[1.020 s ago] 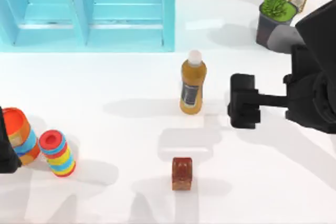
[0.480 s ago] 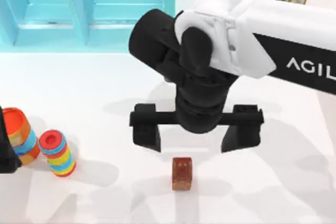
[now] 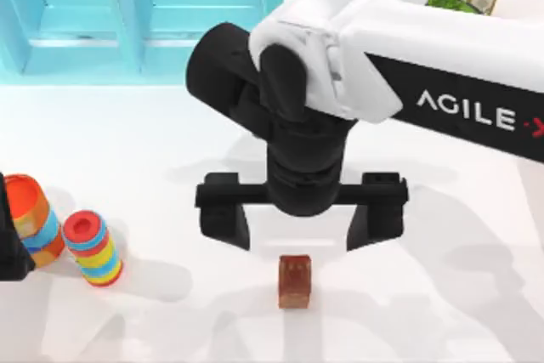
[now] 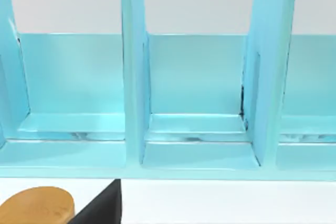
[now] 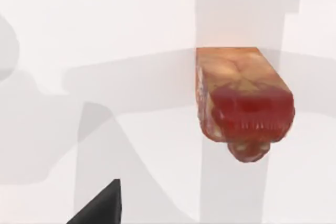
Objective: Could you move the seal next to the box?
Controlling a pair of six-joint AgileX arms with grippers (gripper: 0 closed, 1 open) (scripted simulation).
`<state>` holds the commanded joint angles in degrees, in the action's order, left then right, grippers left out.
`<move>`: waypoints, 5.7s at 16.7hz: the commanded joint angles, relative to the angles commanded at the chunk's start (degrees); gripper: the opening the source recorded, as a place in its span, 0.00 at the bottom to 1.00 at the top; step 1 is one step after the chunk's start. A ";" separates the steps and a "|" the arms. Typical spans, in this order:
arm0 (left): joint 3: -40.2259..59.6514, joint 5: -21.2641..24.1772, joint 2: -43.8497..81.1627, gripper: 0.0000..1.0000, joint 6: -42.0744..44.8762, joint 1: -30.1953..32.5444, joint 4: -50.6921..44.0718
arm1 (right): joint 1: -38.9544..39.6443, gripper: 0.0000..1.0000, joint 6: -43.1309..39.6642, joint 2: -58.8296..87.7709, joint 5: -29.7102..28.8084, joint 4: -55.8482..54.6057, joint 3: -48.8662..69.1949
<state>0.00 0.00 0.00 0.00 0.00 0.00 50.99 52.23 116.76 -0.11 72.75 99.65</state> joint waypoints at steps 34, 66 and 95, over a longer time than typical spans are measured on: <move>0.00 0.00 0.00 1.00 0.00 0.00 0.00 | 0.45 0.00 0.27 5.49 -0.04 -20.43 -15.07; 0.00 0.00 0.00 1.00 0.00 0.00 0.00 | -23.91 0.00 -35.74 -3.42 -7.51 -0.79 5.36; 0.00 0.00 0.00 1.00 0.00 0.00 0.00 | -46.41 0.00 -47.15 0.56 1.76 -6.24 -0.83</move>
<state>0.00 0.00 0.00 0.00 0.00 0.00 4.58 5.08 117.32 1.65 66.50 98.83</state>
